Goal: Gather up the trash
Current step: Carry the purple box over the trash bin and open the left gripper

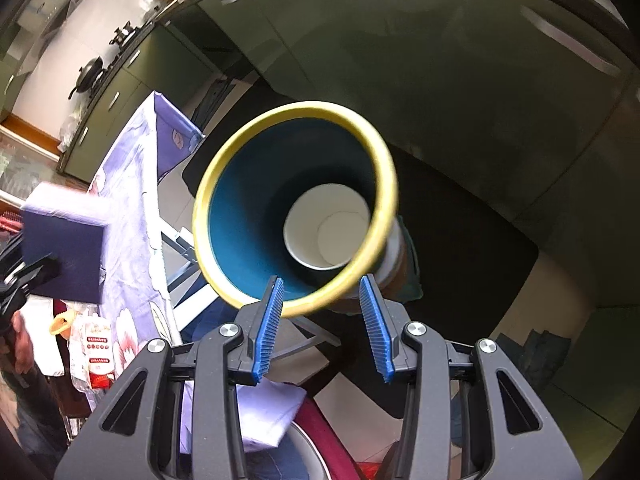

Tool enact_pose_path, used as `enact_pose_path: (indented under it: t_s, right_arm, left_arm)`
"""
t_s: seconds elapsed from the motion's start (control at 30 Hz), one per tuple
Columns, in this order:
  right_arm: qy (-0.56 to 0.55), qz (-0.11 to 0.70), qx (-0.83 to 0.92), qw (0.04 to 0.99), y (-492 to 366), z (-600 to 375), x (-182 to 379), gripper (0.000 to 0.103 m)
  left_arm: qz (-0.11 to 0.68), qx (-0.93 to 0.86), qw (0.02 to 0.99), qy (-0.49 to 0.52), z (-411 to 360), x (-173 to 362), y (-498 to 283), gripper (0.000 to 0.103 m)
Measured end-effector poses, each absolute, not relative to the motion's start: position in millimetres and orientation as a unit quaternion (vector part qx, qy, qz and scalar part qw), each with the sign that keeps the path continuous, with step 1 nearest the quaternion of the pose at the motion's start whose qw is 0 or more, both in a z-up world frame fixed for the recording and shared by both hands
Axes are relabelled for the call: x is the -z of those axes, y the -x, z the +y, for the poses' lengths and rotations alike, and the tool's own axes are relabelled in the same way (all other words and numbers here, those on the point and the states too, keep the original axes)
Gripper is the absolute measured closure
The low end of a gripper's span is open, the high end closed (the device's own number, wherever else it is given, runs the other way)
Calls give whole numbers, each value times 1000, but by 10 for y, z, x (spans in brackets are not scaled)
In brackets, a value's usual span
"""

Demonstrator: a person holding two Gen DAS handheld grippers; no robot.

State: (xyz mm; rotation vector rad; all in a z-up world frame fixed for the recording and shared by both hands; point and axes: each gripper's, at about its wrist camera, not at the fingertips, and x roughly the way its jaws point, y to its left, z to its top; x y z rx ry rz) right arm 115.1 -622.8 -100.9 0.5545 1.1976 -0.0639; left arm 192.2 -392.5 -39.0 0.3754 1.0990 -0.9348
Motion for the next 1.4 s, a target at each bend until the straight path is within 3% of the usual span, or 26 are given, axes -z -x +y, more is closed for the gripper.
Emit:
enact_pose_path:
  t_s: [0.27, 0.4, 0.57, 1.0, 1.4]
  right_arm:
    - [-268, 545, 44, 793, -915, -6381, 1030, 62]
    - [-265, 545, 40, 795, -931, -6358, 1020, 62]
    - [-255, 543, 29, 800, -928, -6244, 973, 62]
    - [-168, 555, -73, 812, -1088, -5153, 715, 62]
    - [41, 572, -274, 772, -895, -3102, 524, 56]
  left_arm:
    - [518, 423, 724, -168, -4628, 874, -2196, 50]
    - [517, 413, 729, -172, -4716, 991, -2264, 32]
    - [513, 421, 728, -171, -4519, 879, -2159, 28]
    - [425, 378, 820, -72, -2530, -89, -1830, 17]
    - [433, 265, 861, -23, -836, 29, -1515, 16]
